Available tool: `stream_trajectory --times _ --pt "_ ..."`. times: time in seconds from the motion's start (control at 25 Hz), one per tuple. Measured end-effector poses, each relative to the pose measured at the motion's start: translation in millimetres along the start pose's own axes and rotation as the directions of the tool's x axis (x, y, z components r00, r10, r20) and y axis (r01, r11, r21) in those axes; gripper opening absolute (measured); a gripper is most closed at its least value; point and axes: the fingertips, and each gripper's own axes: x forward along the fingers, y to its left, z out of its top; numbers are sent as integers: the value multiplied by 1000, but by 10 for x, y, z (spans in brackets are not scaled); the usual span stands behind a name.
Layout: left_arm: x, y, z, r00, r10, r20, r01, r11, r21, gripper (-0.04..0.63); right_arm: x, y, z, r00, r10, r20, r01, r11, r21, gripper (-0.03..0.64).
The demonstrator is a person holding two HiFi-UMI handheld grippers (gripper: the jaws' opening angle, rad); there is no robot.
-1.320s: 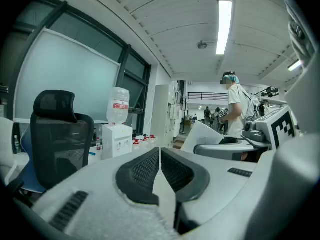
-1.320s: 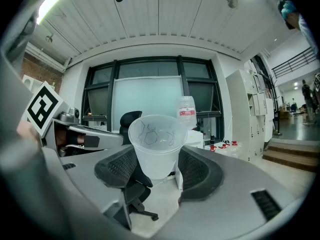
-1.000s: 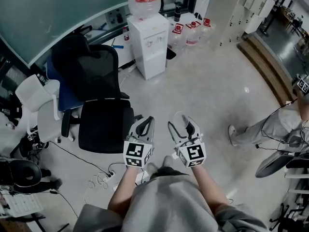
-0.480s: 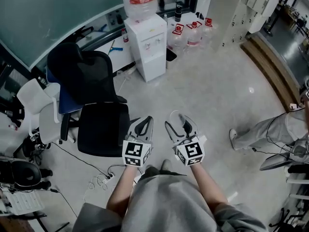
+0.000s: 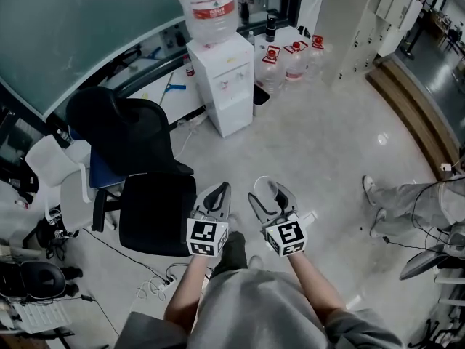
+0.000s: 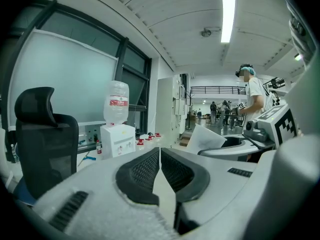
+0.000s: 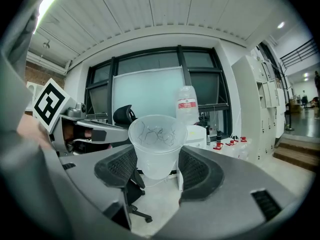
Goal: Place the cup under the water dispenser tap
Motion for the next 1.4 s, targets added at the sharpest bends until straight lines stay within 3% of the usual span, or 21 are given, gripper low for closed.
stream_trajectory --times 0.84,1.4 --pt "1545 1468 108 996 -69 -53 66 997 -48 11 2026 -674 187 997 -36 -69 38 999 27 262" --pt "2175 1907 59 992 -90 -93 83 994 -71 11 2764 -1085 150 993 -50 -103 54 998 34 262"
